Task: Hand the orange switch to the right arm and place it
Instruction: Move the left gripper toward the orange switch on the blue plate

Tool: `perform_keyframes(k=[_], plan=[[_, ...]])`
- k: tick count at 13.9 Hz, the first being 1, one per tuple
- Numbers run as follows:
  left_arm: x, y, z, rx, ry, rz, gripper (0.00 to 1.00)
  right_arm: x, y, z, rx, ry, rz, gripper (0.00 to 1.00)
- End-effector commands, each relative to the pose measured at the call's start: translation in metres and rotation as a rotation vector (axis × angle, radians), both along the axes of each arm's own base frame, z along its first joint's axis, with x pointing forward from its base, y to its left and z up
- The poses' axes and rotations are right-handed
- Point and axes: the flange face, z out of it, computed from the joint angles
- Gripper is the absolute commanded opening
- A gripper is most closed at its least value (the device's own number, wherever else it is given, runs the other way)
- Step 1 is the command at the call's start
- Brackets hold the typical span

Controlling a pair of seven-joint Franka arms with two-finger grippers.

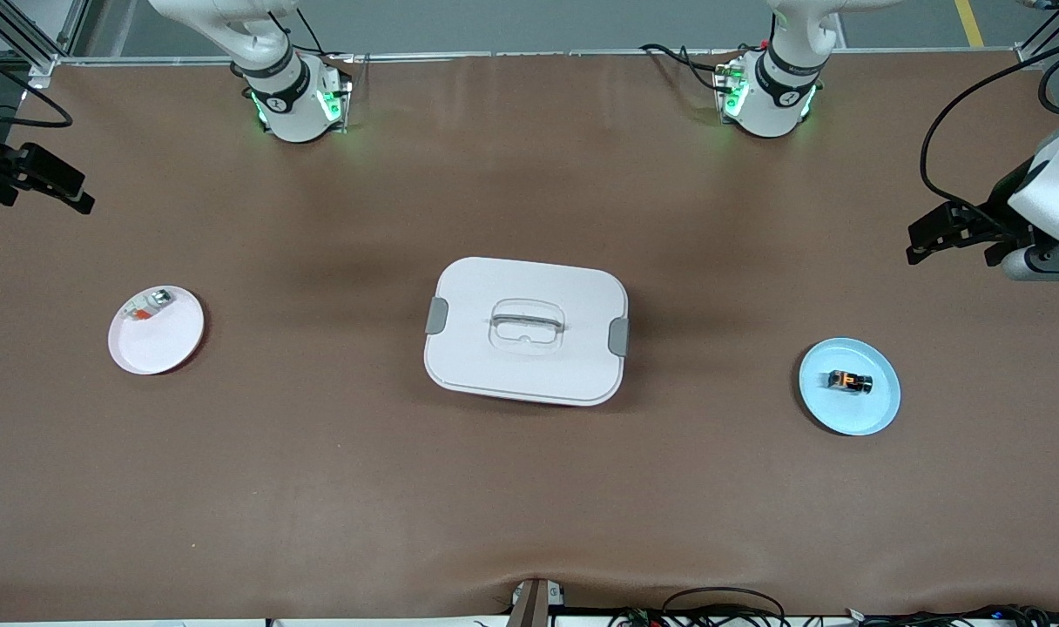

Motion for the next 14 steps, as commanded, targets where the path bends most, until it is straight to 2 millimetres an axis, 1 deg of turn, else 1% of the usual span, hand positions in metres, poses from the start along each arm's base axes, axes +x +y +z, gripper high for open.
perform_keyframes(k=[1, 3, 5, 6, 9, 10, 12, 14], plan=[[0.001, 0.003, 0.003, 0.017, 0.008, -0.032, 1.00, -0.007, -0.002, 0.004, 0.020, -0.003, 0.000, 1.00], [0.001, 0.007, 0.006, 0.017, 0.002, -0.026, 1.00, -0.008, -0.002, 0.004, 0.020, -0.003, -0.001, 1.00], [0.002, 0.010, 0.004, 0.015, 0.005, -0.018, 1.00, -0.007, -0.002, 0.004, 0.020, -0.003, 0.000, 1.00], [0.003, 0.015, 0.004, 0.011, 0.005, -0.009, 1.00, -0.008, -0.002, 0.005, 0.020, -0.006, 0.000, 1.00], [0.003, 0.012, 0.005, 0.004, 0.003, 0.001, 1.00, -0.008, -0.005, 0.005, 0.020, -0.007, -0.006, 1.00], [0.002, 0.014, 0.006, 0.007, 0.001, -0.007, 1.00, -0.008, -0.007, 0.004, 0.020, -0.007, -0.009, 1.00], [0.003, 0.017, 0.003, 0.010, 0.007, -0.009, 1.00, -0.007, -0.006, 0.005, 0.020, -0.010, -0.007, 1.00], [0.011, 0.023, -0.014, 0.008, 0.036, 0.003, 1.00, -0.006, -0.002, 0.006, 0.019, -0.017, 0.000, 1.00]])
